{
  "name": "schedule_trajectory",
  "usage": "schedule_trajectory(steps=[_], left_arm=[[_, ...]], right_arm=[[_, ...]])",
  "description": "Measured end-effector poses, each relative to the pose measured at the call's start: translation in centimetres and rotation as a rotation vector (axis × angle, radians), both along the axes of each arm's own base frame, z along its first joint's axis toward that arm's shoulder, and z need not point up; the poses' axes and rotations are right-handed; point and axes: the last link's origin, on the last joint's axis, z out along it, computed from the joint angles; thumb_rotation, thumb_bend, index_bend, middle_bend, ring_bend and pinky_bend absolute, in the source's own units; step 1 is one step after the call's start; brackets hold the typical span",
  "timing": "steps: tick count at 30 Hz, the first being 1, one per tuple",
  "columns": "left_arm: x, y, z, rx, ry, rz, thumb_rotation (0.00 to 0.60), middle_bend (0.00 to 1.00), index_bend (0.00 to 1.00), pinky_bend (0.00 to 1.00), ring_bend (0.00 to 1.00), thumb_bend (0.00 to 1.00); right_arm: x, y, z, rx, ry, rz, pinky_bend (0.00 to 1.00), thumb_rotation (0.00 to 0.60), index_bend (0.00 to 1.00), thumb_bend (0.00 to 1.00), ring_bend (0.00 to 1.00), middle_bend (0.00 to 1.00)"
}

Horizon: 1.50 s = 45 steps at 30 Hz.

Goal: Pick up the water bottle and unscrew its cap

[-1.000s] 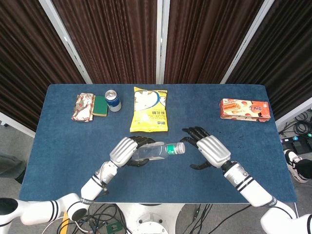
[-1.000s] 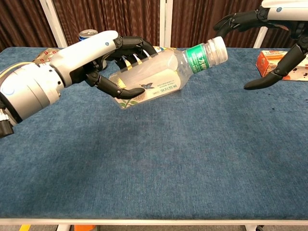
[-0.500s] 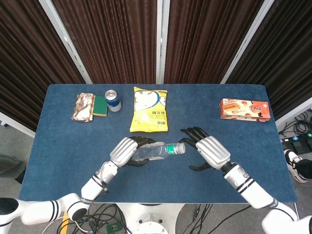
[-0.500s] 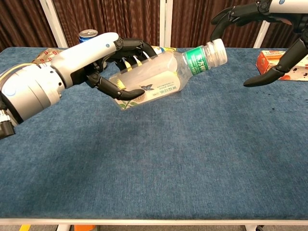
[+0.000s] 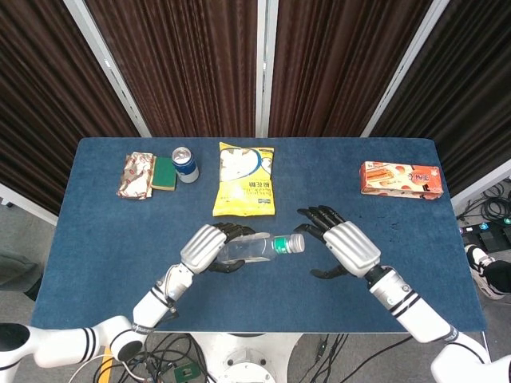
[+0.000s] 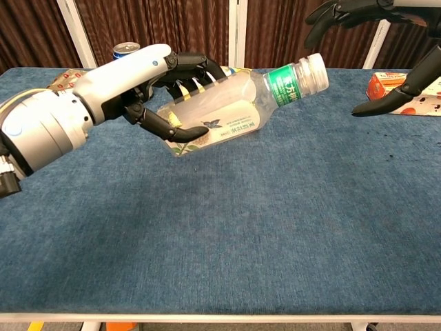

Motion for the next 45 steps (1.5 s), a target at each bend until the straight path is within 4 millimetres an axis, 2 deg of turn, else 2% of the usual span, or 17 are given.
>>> schedule_trajectory(steps=[8, 26, 45], left_arm=[[0.19, 0.07, 0.18, 0.007, -0.002, -0.002, 0.6, 0.41, 0.38, 0.43, 0.36, 0.32], [0.03, 0.18, -0.02, 0.004, 0.004, 0.003, 0.6, 0.41, 0.38, 0.43, 0.36, 0.32], [0.24, -0.13, 0.03, 0.004, -0.002, -0.008, 0.6, 0.41, 0.38, 0.43, 0.36, 0.32]], right_arm=[[-1.05, -0.32, -0.44, 0.024, 0.031, -0.044, 0.0, 0.6, 0.24, 0.05, 0.0, 0.05], [-0.27, 0.17, -0.54, 0.025, 0.024, -0.006, 0.0, 0.6, 0.24, 0.05, 0.0, 0.05], [-0.33, -0.01, -0.24, 0.008, 0.014, -0.009, 0.0, 0.6, 0.24, 0.06, 0.0, 0.05]])
